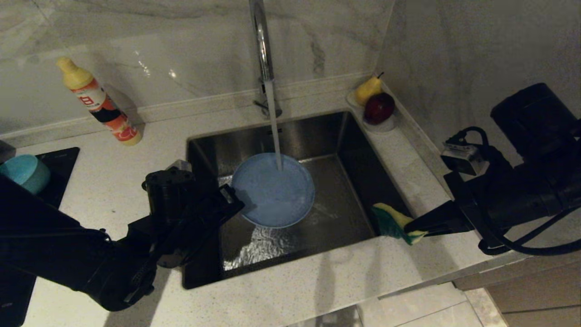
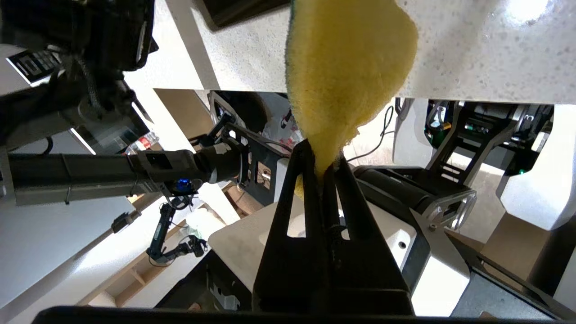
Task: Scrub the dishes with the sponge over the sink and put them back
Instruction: Rinse the plate, then put down the sponge
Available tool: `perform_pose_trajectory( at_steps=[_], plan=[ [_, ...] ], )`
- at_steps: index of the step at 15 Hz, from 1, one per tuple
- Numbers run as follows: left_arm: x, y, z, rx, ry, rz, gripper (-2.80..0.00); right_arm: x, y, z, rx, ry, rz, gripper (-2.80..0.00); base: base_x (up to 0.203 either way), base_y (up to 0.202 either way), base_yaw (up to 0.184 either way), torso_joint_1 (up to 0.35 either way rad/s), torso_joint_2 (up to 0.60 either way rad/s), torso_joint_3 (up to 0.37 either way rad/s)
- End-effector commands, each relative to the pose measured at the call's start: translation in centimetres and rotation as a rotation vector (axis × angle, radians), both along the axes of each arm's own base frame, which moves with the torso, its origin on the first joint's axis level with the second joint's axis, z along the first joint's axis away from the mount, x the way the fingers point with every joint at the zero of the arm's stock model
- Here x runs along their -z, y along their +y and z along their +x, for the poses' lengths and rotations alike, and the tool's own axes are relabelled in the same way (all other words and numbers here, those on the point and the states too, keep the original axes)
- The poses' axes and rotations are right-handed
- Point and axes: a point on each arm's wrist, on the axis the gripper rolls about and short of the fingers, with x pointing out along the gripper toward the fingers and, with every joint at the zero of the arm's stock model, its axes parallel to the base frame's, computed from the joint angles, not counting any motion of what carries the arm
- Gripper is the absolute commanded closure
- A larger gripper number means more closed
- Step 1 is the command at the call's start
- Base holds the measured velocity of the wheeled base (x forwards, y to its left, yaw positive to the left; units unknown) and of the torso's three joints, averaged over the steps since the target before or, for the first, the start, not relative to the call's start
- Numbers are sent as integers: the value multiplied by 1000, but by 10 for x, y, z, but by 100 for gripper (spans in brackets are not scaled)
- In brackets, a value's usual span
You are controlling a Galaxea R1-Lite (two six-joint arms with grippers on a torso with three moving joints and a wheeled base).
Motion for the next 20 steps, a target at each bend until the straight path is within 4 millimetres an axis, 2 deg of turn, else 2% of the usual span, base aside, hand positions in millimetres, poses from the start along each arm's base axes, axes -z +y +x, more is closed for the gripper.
perform_pose_trajectory(
  at_steps=[1, 10, 15, 20],
  plan=[
    [8, -3, 6, 1, 15, 2, 0, 0, -1, -2, 0, 6, 2, 0, 0, 0, 0, 0, 0, 0],
    [29, -12, 10, 61, 76, 19, 0, 7, -2, -5, -22, 19, -3, 0, 0, 0, 0, 0, 0, 0],
    [50, -19, 12, 66, 125, 64, 0, 13, -1, -4, -30, 13, 1, 0, 0, 0, 0, 0, 0, 0],
    [40, 17, 26, -74, 20, 148, 0, 15, -1, -4, -34, 8, 8, 0, 0, 0, 0, 0, 0, 0]
  ],
)
